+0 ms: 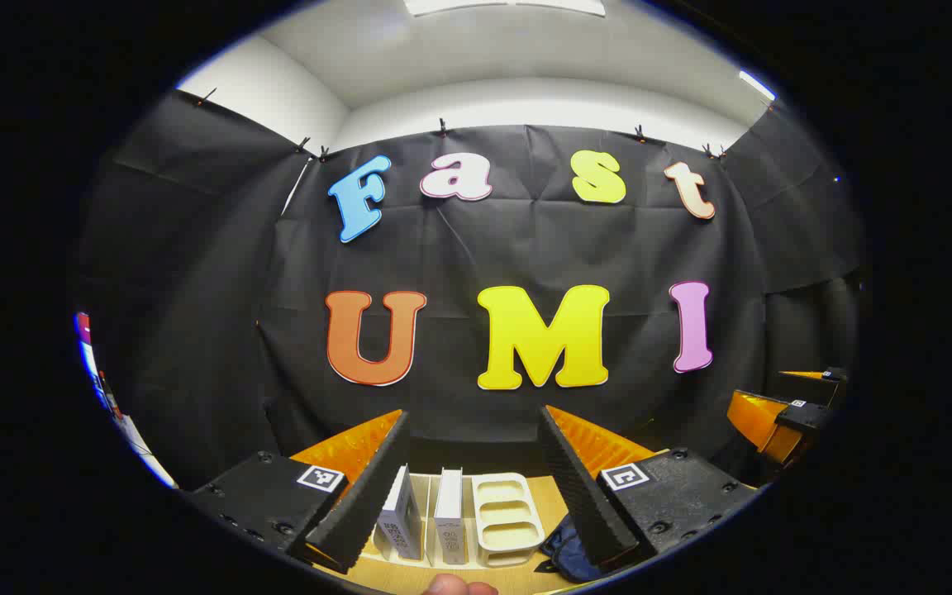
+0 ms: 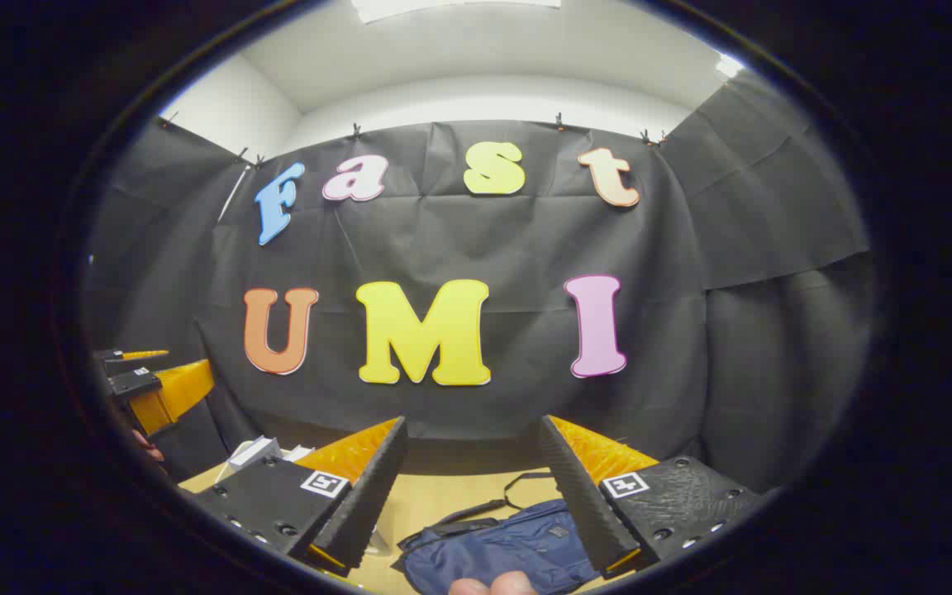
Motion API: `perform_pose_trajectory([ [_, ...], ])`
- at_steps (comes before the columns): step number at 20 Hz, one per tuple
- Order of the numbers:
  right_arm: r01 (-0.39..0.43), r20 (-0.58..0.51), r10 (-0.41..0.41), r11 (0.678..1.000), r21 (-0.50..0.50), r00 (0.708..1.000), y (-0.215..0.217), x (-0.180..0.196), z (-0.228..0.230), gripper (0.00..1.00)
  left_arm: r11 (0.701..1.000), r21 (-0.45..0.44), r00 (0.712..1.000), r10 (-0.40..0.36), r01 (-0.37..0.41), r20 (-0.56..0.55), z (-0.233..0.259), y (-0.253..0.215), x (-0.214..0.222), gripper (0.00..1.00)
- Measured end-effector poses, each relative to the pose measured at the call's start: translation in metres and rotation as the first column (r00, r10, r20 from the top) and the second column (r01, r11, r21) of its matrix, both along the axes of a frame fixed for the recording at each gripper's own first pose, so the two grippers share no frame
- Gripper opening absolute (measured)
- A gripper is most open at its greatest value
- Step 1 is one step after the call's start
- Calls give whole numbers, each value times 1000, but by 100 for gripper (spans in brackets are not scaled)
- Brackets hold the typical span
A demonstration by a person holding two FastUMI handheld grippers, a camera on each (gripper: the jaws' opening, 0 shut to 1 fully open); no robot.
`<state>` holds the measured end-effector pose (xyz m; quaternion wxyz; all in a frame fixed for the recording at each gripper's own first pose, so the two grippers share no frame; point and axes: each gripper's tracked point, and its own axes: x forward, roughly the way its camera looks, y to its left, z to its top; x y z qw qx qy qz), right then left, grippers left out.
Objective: Open the schoolbag, grab two books from the bookshelf and put them into the schoolbag.
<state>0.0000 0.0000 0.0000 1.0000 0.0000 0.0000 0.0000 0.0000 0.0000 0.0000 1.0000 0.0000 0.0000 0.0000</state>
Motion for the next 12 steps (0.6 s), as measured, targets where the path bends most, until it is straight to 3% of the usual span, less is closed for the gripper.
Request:
perform_pose_trajectory([
  [1,-3,-9,3,1000,2,1000,1,0,-3,96,1000,4,1000,-4,4,-12,-2,-2,2,93],
  [2,-6,-11,7,1000,5,1000,2,-1,-4,96,1000,4,1000,-11,11,-18,-4,-3,0,100],
  [12,-38,-26,37,998,-45,999,16,-5,-14,95,1000,0,998,-20,20,-52,-21,-5,0,97],
])
